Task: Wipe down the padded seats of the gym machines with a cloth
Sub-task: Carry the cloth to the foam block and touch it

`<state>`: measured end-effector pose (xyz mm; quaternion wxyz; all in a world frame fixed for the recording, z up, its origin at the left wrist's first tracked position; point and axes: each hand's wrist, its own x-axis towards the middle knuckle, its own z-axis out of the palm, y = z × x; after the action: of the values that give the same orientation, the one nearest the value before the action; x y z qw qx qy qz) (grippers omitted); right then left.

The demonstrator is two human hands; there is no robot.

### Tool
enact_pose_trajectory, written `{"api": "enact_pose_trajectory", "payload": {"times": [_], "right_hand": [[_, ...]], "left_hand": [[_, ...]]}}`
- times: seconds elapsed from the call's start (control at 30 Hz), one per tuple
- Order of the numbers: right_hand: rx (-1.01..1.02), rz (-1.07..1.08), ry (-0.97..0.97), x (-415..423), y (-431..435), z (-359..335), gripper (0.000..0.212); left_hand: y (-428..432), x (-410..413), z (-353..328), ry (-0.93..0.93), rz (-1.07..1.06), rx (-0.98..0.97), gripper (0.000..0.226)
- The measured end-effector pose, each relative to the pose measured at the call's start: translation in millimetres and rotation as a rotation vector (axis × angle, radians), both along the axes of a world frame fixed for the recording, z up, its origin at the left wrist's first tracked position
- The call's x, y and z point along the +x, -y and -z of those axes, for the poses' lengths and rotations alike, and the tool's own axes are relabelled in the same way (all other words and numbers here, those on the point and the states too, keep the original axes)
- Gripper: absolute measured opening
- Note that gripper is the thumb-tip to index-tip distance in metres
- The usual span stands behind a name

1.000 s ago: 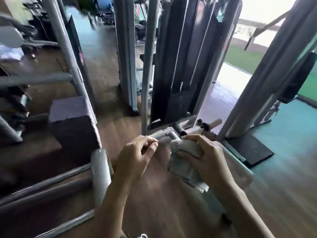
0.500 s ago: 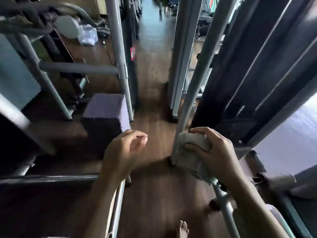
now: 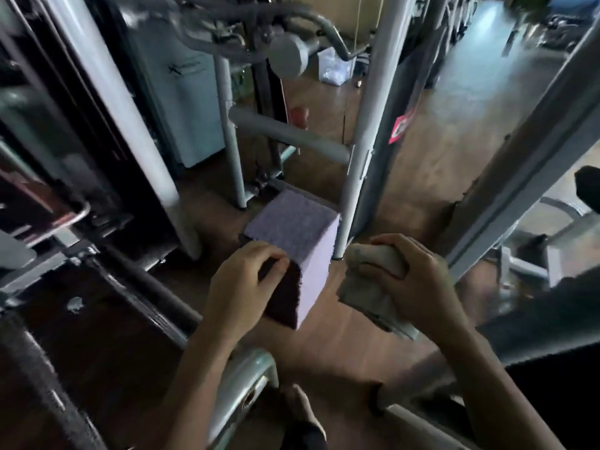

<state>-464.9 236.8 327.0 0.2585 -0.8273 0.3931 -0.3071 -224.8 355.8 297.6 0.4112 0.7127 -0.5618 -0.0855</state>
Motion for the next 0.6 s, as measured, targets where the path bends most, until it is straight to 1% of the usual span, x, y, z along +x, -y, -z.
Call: {"api": "enact_pose_trajectory", "payload": {"times": [0.13,0.23,0.33,0.4,0.5,0.6], "right_hand": [[0.035,-0.075,-0.006,54.9,87.0,14.4,0.033],[0.064,-0.160,-0.033,94.6,146.3,14.1,0.039],[0.061,-0.263,-0.048,136.2,202.8,7.3,0.047],[0.073,-0.330,-0.050,164.5,233.7,3.5,0.050],[0.107,-0.477,-0.056,211.0,274.5,0.9,0.056],[0.124,-0.671,-0.039,253.8,306.6,5.0,0.063]], "left_hand": [[71.9,37.0,16.7,-0.044,-0.087,-0.014,0.022],[123.1,64.6,23.7,-0.075,-0.161,-0.038,0.025],[168.7,91.9,18.9,-0.048,-0.216,-0.047,0.027],[192.0,109.1,13.2,-0.065,-0.223,-0.059,0.026],[223.6,130.5,5.3,-0.149,-0.258,-0.083,0.024],[254.2,139.7,4.7,-0.309,-0.278,-0.017,0.029]]}}
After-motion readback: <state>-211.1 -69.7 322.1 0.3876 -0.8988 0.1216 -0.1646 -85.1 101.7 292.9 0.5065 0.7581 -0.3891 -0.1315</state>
